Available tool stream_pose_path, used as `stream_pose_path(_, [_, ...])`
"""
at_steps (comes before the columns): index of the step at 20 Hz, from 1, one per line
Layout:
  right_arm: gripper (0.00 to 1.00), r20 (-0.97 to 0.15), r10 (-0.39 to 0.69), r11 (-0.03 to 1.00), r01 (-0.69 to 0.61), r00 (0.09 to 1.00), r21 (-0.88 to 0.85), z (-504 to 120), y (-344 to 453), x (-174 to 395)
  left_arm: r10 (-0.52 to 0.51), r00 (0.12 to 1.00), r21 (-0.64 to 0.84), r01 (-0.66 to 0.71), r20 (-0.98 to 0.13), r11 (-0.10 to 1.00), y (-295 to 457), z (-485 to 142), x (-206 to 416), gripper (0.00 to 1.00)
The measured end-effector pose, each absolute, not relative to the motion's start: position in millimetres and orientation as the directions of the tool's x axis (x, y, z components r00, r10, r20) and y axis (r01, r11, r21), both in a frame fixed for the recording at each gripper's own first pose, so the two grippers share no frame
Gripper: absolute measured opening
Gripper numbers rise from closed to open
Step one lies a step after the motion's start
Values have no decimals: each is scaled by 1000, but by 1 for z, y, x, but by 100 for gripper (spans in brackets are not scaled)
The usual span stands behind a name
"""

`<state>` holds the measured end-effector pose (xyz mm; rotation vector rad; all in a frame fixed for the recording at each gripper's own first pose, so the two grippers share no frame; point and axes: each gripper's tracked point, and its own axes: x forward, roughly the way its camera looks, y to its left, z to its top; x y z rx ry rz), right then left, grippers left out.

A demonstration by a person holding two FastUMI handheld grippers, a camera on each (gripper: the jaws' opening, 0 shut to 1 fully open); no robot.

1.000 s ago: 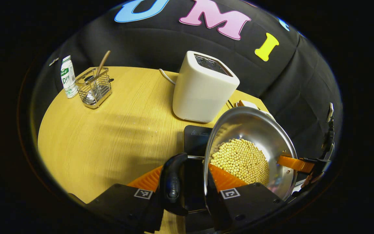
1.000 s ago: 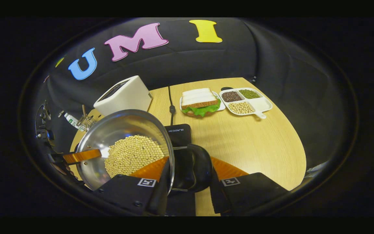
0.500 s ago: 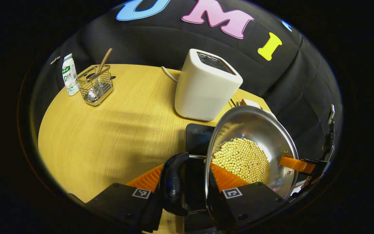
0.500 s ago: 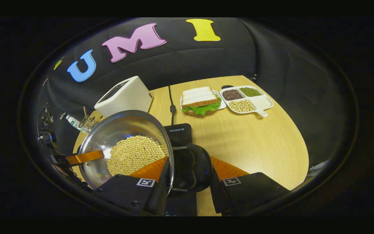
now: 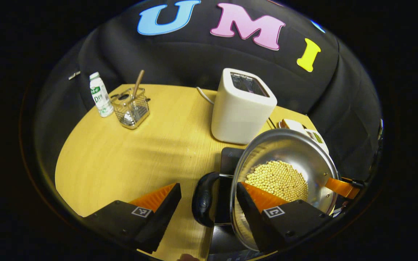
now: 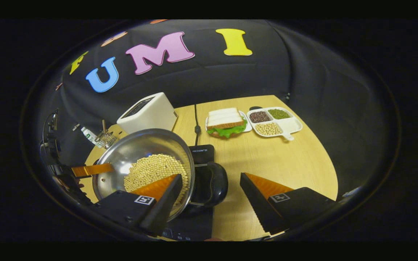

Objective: First push the handle of the pot to place it horizontally, then grasp the pot with both hands and set it on the induction cooktop.

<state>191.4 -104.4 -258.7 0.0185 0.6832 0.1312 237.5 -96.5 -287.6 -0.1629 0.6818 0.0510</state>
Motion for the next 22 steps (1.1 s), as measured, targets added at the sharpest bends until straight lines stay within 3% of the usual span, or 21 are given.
stream_pose_path(9, [99,-353,35,997,-58,935,-57,-131,-96,147,39,944,-80,-69,-328,994,-63,-140,170,96])
stream_pose_path(13, [99,-199,71,993,-88,977,-76,-78,-62,116,43,983,-65,-55,-179,996,-44,-84,129,95])
stream_pose_path(18, [98,-46,79,993,-83,996,-80,-27,-31,68,72,996,-31,-74,-58,997,-24,-51,76,95])
stream_pose_path(22, [99,33,51,998,-50,998,-36,-6,-24,36,90,995,25,-89,-45,996,-18,-46,38,95])
